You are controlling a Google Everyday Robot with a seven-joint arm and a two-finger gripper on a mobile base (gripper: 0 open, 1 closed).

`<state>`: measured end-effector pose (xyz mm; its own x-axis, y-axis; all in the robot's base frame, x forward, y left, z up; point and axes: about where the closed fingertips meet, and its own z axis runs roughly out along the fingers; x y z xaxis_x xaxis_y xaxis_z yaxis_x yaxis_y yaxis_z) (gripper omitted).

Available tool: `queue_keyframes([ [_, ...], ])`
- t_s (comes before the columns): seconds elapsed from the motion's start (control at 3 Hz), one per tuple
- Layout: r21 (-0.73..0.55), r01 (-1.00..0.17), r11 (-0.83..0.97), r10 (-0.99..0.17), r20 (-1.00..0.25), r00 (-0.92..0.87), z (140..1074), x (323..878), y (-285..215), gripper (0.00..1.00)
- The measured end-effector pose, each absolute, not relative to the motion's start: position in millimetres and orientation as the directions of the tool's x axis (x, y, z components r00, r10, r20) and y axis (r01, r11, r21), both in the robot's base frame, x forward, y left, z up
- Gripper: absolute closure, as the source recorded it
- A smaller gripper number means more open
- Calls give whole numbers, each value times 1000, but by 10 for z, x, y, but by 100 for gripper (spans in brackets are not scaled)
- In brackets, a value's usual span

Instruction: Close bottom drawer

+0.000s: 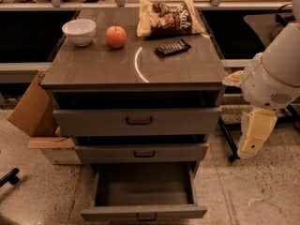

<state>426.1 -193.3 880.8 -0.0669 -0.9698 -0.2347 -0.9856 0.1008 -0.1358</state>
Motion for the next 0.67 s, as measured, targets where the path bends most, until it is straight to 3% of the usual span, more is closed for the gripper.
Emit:
queue_keyframes([
  [0.67,-142,-986,83,-972,-232,-48,8774,4244,-1903,0],
])
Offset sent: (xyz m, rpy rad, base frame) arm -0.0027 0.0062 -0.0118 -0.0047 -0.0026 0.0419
